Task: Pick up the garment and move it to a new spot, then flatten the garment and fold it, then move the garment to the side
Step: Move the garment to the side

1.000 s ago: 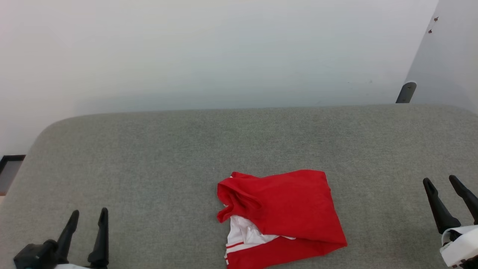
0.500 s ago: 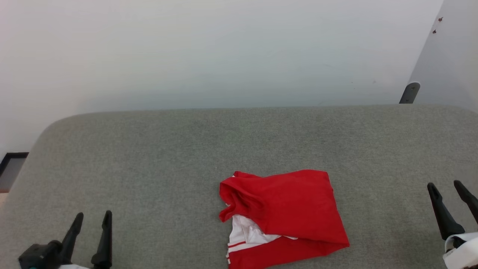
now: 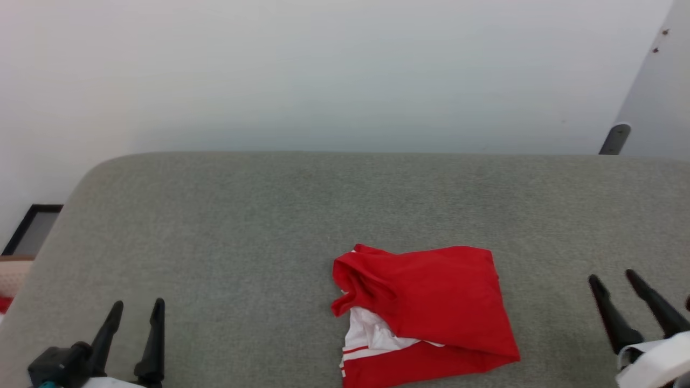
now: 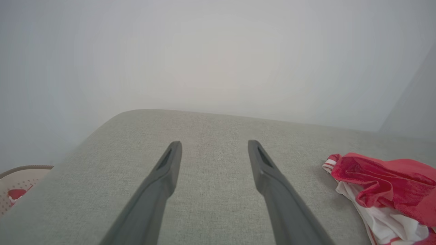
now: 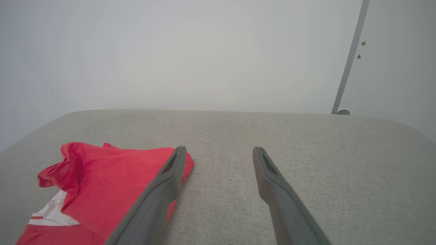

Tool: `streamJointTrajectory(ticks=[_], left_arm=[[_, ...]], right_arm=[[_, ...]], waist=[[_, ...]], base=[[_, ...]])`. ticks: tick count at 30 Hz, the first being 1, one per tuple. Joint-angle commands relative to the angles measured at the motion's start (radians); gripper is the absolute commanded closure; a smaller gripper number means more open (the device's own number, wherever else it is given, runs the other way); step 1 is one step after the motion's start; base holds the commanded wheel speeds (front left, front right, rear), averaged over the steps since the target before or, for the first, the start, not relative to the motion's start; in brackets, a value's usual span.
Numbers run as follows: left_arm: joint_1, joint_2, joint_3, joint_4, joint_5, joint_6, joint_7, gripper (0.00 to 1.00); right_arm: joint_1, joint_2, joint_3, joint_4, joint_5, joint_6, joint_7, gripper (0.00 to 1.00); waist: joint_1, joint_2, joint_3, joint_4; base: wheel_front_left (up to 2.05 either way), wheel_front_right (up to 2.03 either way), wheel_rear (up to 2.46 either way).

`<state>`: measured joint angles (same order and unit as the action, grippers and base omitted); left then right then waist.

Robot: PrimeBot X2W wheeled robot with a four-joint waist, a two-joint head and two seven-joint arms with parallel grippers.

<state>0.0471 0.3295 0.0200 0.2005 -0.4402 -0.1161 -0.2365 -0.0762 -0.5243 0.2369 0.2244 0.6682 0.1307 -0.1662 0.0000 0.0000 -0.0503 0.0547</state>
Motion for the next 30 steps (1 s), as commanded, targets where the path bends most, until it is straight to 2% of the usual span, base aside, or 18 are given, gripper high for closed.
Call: streamJointTrajectory(ticks=[1,7,13,21,30], left_arm=[[-0.003,0.002,0.004,-0.008,-0.006,0.006,0.000,0.00],[0.003,-0.004,-0.006,-0.034,-0.003,0.014,0.003,0.00],[0.001,-0.018,-0.028,-0.049,-0.001,0.020,0.004,0.00],[-0.041,-0.043,-0.057,-0.033,0.002,0.017,-0.007,0.00],[-0.093,-0.085,-0.082,0.019,0.009,0.008,-0.024,0.00]], right_arm=[[-0.013,0.010,0.010,-0.005,-0.002,0.000,0.017,0.00],[-0.061,0.025,0.066,-0.008,0.038,0.000,0.155,0.00],[-0.110,0.025,0.102,0.048,0.072,0.000,0.315,0.00],[-0.180,0.012,0.110,0.133,0.085,0.000,0.494,0.00],[-0.225,0.045,0.111,0.236,0.123,0.000,0.666,0.00]], waist=[[0.0000,0.0000,0.007,0.014],[0.0000,0.0000,0.025,0.069],[0.0000,0.0000,0.054,0.135],[0.0000,0.0000,0.114,0.200],[0.0000,0.0000,0.160,0.244]], base=[[0.00,0.00,0.00],[0.00,0.00,0.00],[0.00,0.00,0.00],[0.00,0.00,0.00],[0.00,0.00,0.00]])
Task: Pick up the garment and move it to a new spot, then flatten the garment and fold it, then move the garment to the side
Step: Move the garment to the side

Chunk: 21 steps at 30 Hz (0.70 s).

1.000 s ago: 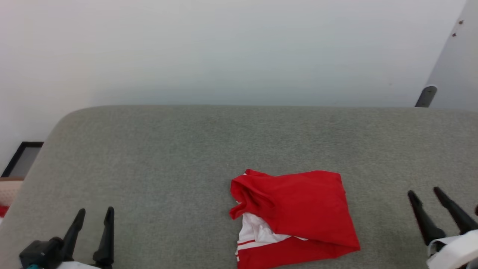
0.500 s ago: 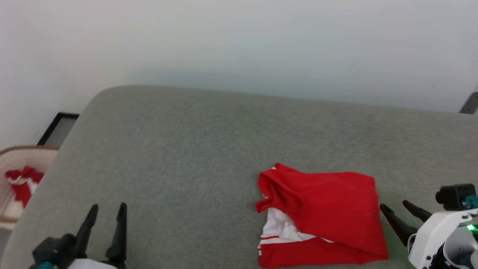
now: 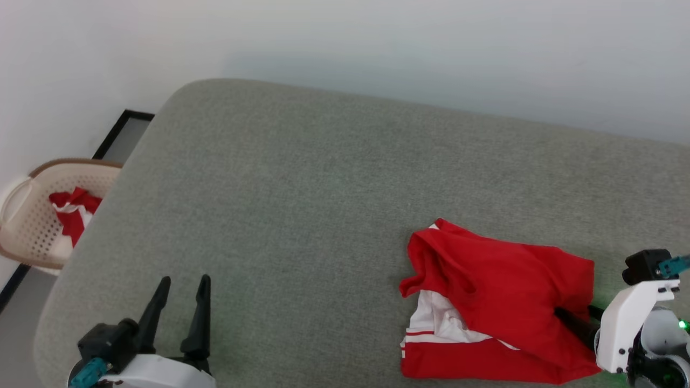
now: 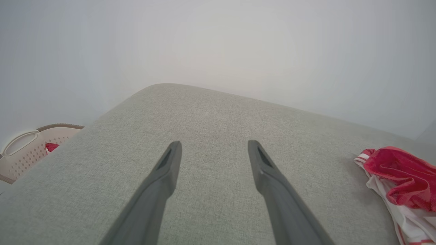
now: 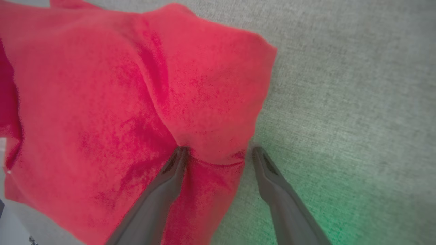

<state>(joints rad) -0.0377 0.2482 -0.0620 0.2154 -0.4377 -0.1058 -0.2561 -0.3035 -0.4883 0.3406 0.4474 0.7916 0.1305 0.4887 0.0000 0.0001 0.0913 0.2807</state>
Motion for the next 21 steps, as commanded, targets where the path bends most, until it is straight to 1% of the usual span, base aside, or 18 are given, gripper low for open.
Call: streamJointTrajectory(ticks=[1,2,4,5,8,12,16,21], left_arm=[[-0.012,-0.007,-0.001,0.009,0.008,-0.004,-0.005,0.00],[-0.018,-0.009,-0.003,0.012,0.009,-0.006,-0.006,0.00],[-0.024,-0.013,-0.002,0.019,0.007,-0.008,-0.007,0.00],[-0.026,-0.014,-0.001,0.023,0.007,-0.010,-0.007,0.00],[-0.033,-0.017,0.002,0.032,0.011,-0.009,-0.009,0.00],[-0.042,-0.015,0.011,0.026,0.019,-0.014,-0.009,0.00],[-0.050,-0.015,0.014,0.015,0.029,-0.017,-0.009,0.00],[-0.071,-0.010,0.006,0.005,0.048,-0.019,-0.009,0.00]], right_arm=[[0.000,0.015,0.013,0.023,0.004,0.000,0.031,0.00],[-0.002,0.018,0.020,0.028,0.008,0.000,0.045,0.00],[-0.009,0.016,0.034,0.033,0.000,0.000,0.067,0.90],[-0.012,0.015,0.037,0.032,-0.002,0.000,0.067,1.00],[-0.026,-0.003,0.043,0.025,-0.014,-0.001,0.064,1.00],[-0.061,-0.043,0.042,-0.007,-0.036,-0.001,0.045,1.00],[-0.096,-0.084,0.044,-0.056,-0.066,-0.001,0.039,1.00],[-0.130,-0.142,0.037,-0.125,-0.084,-0.001,0.056,1.00]], waist=[[0.0000,-0.0001,0.022,0.020],[0.0000,-0.0001,0.025,0.022],[0.0000,-0.0001,0.027,0.025],[0.0000,-0.0001,0.029,0.025],[0.0000,-0.0001,0.030,0.024],[0.0000,-0.0001,0.032,0.011],[0.0000,-0.0001,0.032,-0.009],[0.0000,-0.0001,0.037,-0.040]], base=[[0.00,0.00,0.00],[0.00,0.00,0.00],[0.00,0.00,0.00],[0.00,0.00,0.00],[0.00,0.00,0.00],[0.00,0.00,0.00],[0.00,0.00,0.00],[0.00,0.00,0.00]])
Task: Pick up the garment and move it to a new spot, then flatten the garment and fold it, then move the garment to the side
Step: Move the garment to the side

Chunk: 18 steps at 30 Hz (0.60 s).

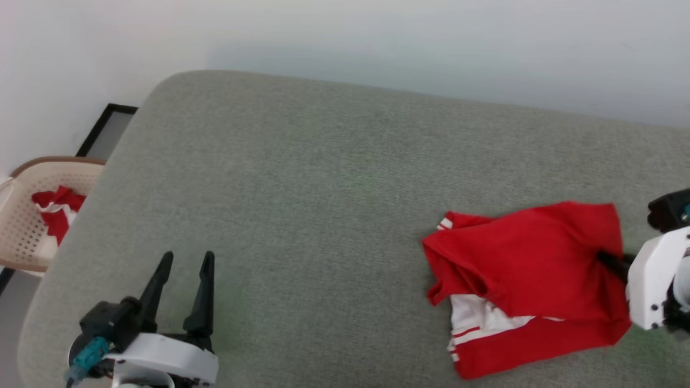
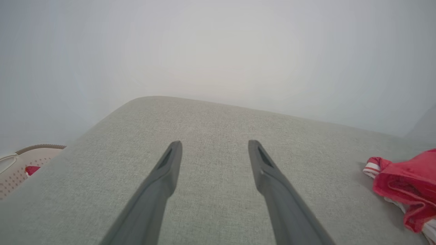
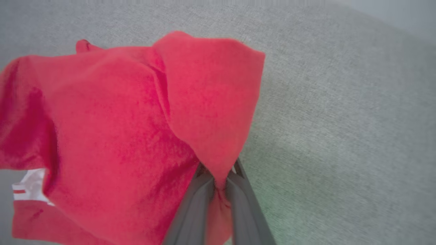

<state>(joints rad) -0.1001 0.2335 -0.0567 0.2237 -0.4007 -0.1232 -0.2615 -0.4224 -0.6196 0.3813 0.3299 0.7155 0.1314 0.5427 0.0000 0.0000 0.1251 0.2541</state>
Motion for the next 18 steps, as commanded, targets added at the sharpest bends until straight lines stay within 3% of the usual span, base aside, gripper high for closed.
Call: streamJointTrajectory(ticks=[1,18], left_arm=[[-0.015,0.006,-0.001,-0.005,0.011,-0.003,-0.004,0.00],[-0.195,0.016,-0.093,-0.018,0.031,-0.007,-0.004,0.00]], right_arm=[[-0.019,-0.025,-0.006,-0.023,-0.012,-0.001,0.007,1.00],[-0.157,-0.230,-0.043,-0.125,-0.051,-0.001,0.053,1.00]], waist=[[0.0000,0.0000,0.007,-0.021],[0.0000,0.0000,0.140,-0.174]], base=[[0.00,0.00,0.00],[0.00,0.00,0.00]])
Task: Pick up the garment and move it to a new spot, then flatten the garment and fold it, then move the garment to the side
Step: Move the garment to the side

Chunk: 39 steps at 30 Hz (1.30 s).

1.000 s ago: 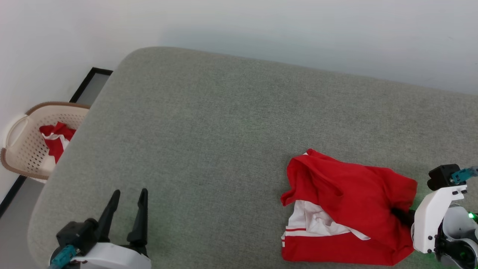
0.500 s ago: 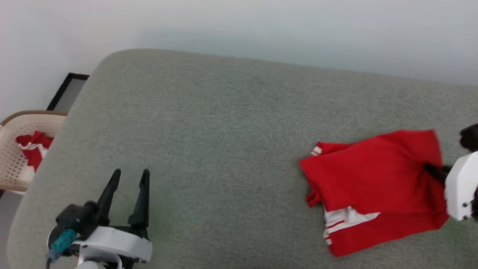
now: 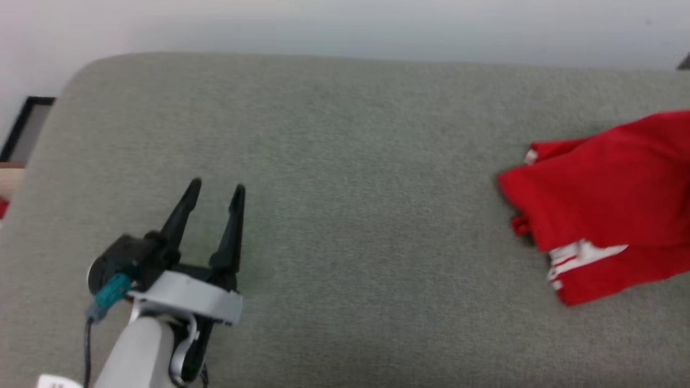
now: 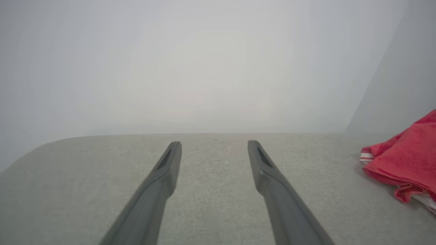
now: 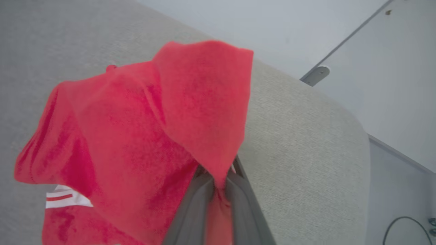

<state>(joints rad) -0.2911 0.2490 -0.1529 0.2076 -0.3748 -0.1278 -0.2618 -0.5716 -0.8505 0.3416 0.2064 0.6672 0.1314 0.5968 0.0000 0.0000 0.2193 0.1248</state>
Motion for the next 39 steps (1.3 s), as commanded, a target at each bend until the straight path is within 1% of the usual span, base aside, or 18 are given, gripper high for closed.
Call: streamJointTrajectory(ticks=[1,5,13,19,23,27,33,39], left_arm=[[-0.021,0.003,-0.007,-0.002,0.003,-0.003,-0.003,0.00],[-0.086,0.013,-0.049,0.002,-0.001,-0.003,-0.001,0.00],[-0.193,0.030,-0.106,0.015,-0.006,-0.003,-0.001,0.00],[-0.248,0.037,-0.135,0.018,-0.003,-0.003,-0.001,0.00],[-0.281,0.044,-0.154,0.021,-0.003,-0.003,-0.001,0.00],[-0.309,0.046,-0.178,0.027,-0.010,-0.003,-0.001,0.00],[-0.341,0.050,-0.203,0.034,-0.019,-0.003,-0.001,0.00],[-0.357,0.053,-0.218,0.049,-0.028,-0.002,-0.001,0.00]], right_arm=[[-0.018,-0.011,-0.007,0.001,-0.001,-0.001,-0.006,1.00],[-0.060,-0.059,0.001,0.010,-0.008,-0.001,-0.038,1.00],[-0.153,-0.162,0.052,0.064,-0.042,-0.001,-0.160,1.00],[-0.231,-0.223,0.092,0.162,-0.086,-0.001,-0.281,1.00],[-0.277,-0.242,0.111,0.244,-0.121,-0.001,-0.334,1.00],[-0.315,-0.221,0.125,0.337,-0.157,-0.001,-0.384,1.00],[-0.365,-0.151,0.111,0.480,-0.233,-0.001,-0.459,1.00],[-0.404,-0.073,0.102,0.607,-0.276,-0.001,-0.498,1.00]], waist=[[0.0000,0.0000,0.059,-0.056],[0.0000,0.0000,0.108,-0.100],[0.0000,0.0000,0.199,-0.176],[0.0000,0.0000,0.260,-0.204],[0.0000,0.0000,0.299,-0.207],[0.0000,0.0000,0.332,-0.199],[0.0000,0.0000,0.368,-0.179],[0.0000,0.0000,0.383,-0.158]], base=[[0.00,0.00,0.00],[0.00,0.00,0.00],[0.00,0.00,0.00],[0.00,0.00,0.00],[0.00,0.00,0.00],[0.00,0.00,0.00],[0.00,0.00,0.00],[0.00,0.00,0.00]])
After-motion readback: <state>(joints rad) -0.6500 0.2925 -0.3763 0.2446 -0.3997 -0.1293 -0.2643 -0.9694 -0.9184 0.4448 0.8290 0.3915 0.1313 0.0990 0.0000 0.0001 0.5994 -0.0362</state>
